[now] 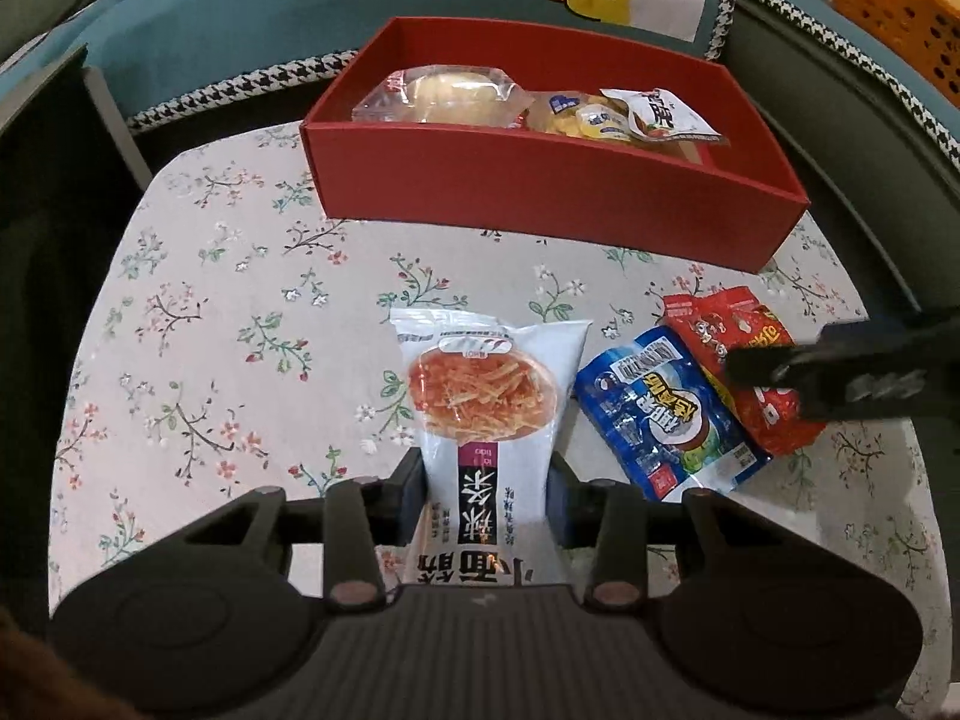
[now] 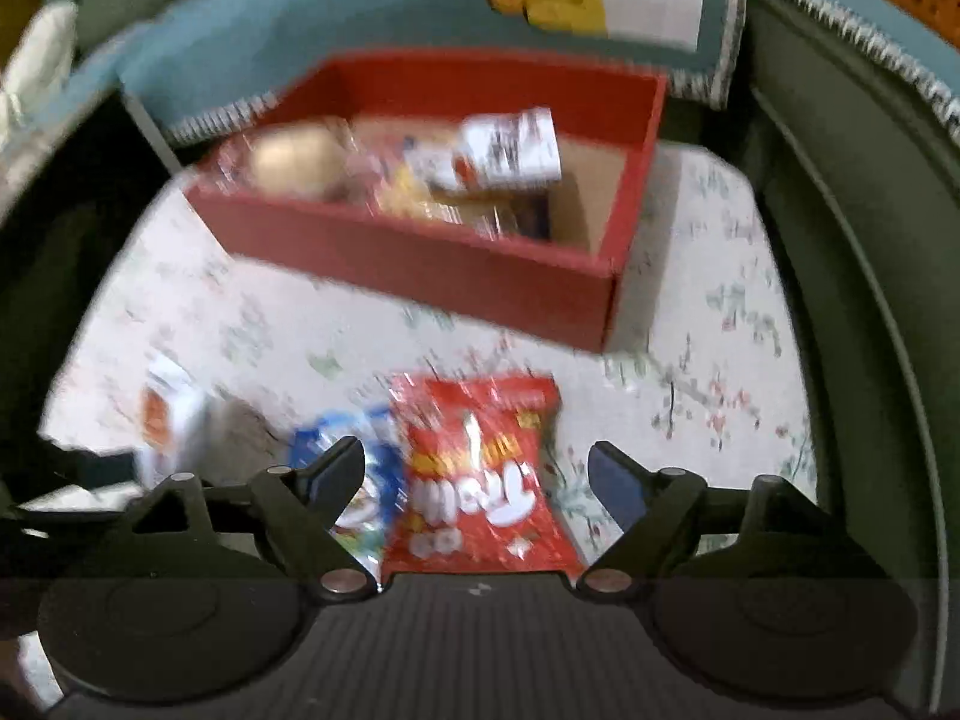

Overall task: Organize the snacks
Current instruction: 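Lift the spicy-strip packet and Trolli packet off the table with both tools, then carry the spicy-strip and Trolli packets with both tools toward the red box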

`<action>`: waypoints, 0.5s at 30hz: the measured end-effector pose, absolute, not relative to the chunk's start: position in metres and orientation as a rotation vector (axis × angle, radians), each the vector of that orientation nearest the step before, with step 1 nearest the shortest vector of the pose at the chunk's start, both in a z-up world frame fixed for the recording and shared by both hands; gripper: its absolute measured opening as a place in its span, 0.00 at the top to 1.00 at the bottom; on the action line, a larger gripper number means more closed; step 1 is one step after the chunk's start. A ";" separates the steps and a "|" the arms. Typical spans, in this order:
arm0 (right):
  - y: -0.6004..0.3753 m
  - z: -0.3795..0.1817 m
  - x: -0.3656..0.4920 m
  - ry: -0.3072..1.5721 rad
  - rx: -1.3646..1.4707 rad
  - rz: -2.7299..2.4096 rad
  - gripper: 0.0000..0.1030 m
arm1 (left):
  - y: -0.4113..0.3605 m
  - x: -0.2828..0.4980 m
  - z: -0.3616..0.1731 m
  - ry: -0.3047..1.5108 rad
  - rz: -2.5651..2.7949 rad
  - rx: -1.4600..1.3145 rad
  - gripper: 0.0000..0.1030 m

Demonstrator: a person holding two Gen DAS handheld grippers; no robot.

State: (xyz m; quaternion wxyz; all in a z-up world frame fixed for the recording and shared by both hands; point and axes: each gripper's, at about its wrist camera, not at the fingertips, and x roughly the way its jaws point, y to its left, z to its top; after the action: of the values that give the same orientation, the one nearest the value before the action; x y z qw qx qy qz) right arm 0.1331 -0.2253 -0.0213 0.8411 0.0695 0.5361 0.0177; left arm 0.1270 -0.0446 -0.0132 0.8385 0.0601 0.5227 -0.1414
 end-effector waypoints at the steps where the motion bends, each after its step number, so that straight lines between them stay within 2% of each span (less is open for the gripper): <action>1: -0.223 -0.026 0.135 1.145 0.141 0.043 0.17 | -0.045 0.127 -0.014 1.109 -0.305 0.124 0.32; 7: -0.219 -0.038 0.146 1.156 0.109 0.028 0.16 | -0.047 0.131 -0.023 1.135 -0.314 0.130 0.31; 10: -0.223 -0.044 0.151 1.154 0.131 0.003 0.14 | -0.046 0.135 -0.032 1.170 -0.315 0.105 0.28; 12: -0.219 -0.043 0.152 1.150 0.130 -0.002 0.19 | -0.045 0.139 -0.037 1.188 -0.312 0.089 0.22; 13: -0.217 -0.043 0.151 1.146 0.119 -0.002 0.23 | -0.044 0.140 -0.038 1.192 -0.310 0.081 0.19; 14: -0.214 -0.042 0.150 1.141 0.108 -0.004 0.32 | -0.044 0.141 -0.039 1.187 -0.311 0.076 0.12; 15: -0.213 -0.041 0.149 1.143 0.097 -0.007 0.36 | -0.045 0.142 -0.040 1.188 -0.311 0.077 0.10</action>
State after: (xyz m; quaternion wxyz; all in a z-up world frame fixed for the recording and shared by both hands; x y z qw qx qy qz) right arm 0.1494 -0.2125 -0.0407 0.8400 0.0460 0.5406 -0.0034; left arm 0.1417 -0.0449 -0.0397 0.8167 0.0360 0.5572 -0.1458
